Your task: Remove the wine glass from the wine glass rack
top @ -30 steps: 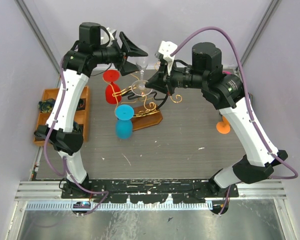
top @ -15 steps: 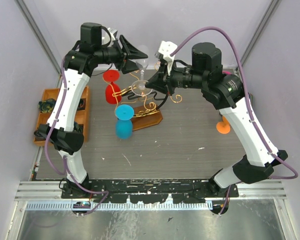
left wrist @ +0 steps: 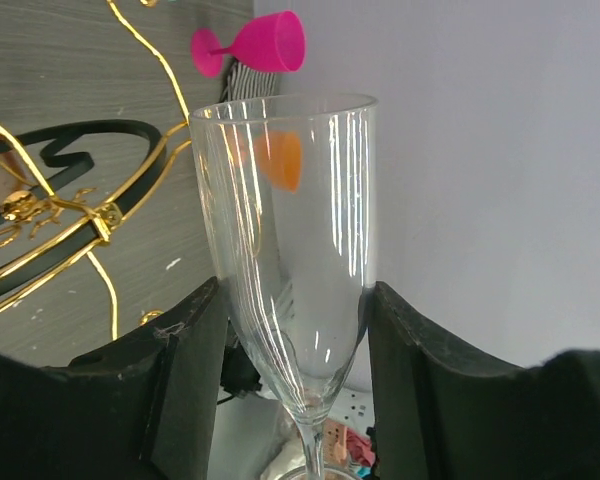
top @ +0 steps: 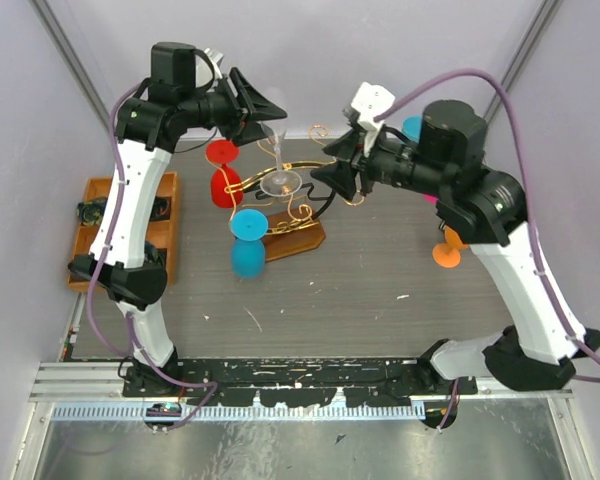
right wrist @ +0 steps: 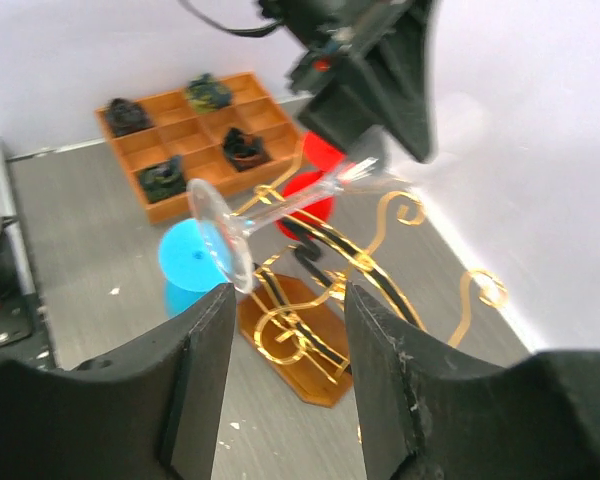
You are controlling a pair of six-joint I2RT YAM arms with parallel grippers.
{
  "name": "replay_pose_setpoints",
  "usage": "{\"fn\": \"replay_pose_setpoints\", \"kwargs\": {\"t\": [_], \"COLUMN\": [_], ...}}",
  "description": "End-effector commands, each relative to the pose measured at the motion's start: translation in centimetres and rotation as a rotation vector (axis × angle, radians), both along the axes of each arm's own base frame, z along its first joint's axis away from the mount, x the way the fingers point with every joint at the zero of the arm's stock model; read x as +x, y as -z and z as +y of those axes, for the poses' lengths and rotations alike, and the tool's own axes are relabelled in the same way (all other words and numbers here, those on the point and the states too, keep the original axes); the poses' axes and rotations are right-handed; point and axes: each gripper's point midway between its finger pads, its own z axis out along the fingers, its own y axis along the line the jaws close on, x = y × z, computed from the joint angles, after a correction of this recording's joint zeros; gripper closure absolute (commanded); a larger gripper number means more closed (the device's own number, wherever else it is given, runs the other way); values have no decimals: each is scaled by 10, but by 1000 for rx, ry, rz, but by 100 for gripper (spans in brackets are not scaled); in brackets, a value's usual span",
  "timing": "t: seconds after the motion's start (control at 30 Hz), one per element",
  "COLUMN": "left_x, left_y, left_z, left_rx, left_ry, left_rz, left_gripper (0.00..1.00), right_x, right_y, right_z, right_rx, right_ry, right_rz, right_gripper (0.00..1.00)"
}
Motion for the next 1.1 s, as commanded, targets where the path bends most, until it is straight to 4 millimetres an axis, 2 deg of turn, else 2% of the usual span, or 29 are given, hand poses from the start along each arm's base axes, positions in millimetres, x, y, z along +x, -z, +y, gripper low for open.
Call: {"fn": "replay_pose_setpoints", "kwargs": {"t": [0.0,0.13,0.23,0.27,0.3,0.4,0.5,0.57,0.73,0.87,1.07], "left_x": [-16,-35,-47,-49,-55,-63,-67,-71,-78,-75,-67], "left_y": [-12,-10,-4,-3,-11,-18,-16,-18,-18,-10,7], "left_z": [11,-8,-6,0,12,47,89,108,165,191,217], "left_rx": [65,154,260,283,296,387,509,551,702,782,817], "left_ry": [-17,23,16,-6,-37,-147,-289,-358,-567,-686,-871], "left_rz": [-95,-205,-290,-310,-353,-443,-481,-510,-548,-570,-619], "left_gripper": [60,59,58,58,58,59,59,59,59,62,67], "right_x": [10,30,44,47,49,59,72,80,90,96,89], "right_y": [-43,-38,-26,-24,-21,-15,-3,3,12,22,16], "right_z": [-47,-70,-75,-76,-77,-82,-82,-82,-58,-44,-24], "right_rx": [95,113,91,89,91,101,114,137,179,154,226], "right_ry": [261,458,531,546,556,585,576,567,478,444,344], "right_rz": [-127,-73,-26,-14,-3,28,86,129,251,336,406], "right_gripper": [47,49,49,49,49,49,49,49,49,51,51]}}
